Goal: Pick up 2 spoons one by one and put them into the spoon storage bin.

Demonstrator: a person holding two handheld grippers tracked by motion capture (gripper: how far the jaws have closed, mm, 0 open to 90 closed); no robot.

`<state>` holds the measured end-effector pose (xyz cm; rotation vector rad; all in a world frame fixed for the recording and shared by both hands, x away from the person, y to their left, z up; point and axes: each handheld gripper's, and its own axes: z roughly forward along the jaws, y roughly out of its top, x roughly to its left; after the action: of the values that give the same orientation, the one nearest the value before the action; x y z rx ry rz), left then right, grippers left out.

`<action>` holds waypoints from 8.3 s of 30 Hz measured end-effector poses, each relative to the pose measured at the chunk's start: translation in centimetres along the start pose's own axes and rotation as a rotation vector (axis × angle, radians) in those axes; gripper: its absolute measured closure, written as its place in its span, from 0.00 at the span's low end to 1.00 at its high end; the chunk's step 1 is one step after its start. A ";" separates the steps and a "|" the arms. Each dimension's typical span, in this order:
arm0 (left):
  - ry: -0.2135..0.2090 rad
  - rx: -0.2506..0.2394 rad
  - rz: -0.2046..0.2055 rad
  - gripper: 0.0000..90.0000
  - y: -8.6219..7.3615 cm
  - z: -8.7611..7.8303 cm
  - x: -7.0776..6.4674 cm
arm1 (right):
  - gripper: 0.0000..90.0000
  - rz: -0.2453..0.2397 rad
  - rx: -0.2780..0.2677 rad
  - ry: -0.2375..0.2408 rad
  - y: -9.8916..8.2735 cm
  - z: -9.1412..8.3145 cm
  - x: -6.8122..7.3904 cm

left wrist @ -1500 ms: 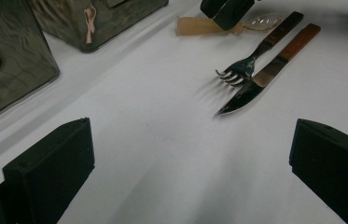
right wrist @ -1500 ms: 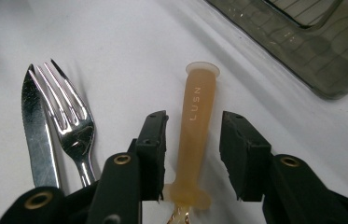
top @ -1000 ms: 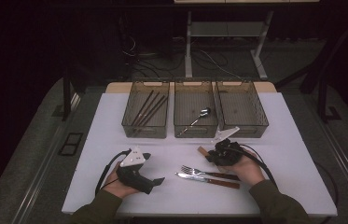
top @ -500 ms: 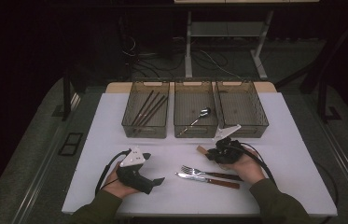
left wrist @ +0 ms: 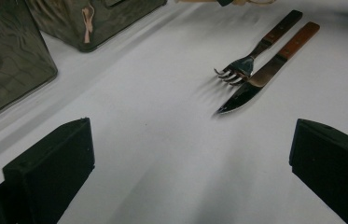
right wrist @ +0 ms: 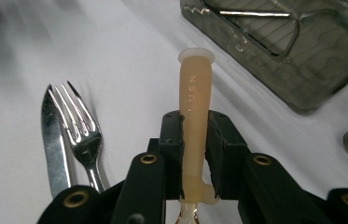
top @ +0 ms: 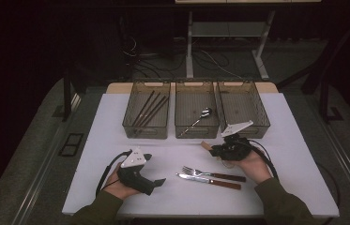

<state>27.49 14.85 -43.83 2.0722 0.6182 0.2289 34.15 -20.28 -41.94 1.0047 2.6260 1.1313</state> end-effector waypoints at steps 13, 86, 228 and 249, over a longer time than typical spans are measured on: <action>-0.004 0.009 0.007 0.00 0.0 0.0 0.0 | 0.85 0.019 -0.054 0.016 0.2 -1.1 -0.5; -0.013 -0.007 0.004 0.00 0.0 0.0 -0.2 | 0.60 0.142 -0.125 -0.064 11.0 3.0 -7.6; -0.003 0.023 0.019 0.00 0.0 0.2 -0.3 | 0.86 -0.411 0.093 0.185 -4.2 0.0 1.8; -0.006 0.026 0.022 0.00 0.0 0.1 -0.3 | 0.86 -0.321 0.067 0.161 -3.9 -1.3 0.5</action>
<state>27.32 14.64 -43.89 2.1046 0.5972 0.2284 31.30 -22.72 -43.61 0.4907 2.8307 1.0933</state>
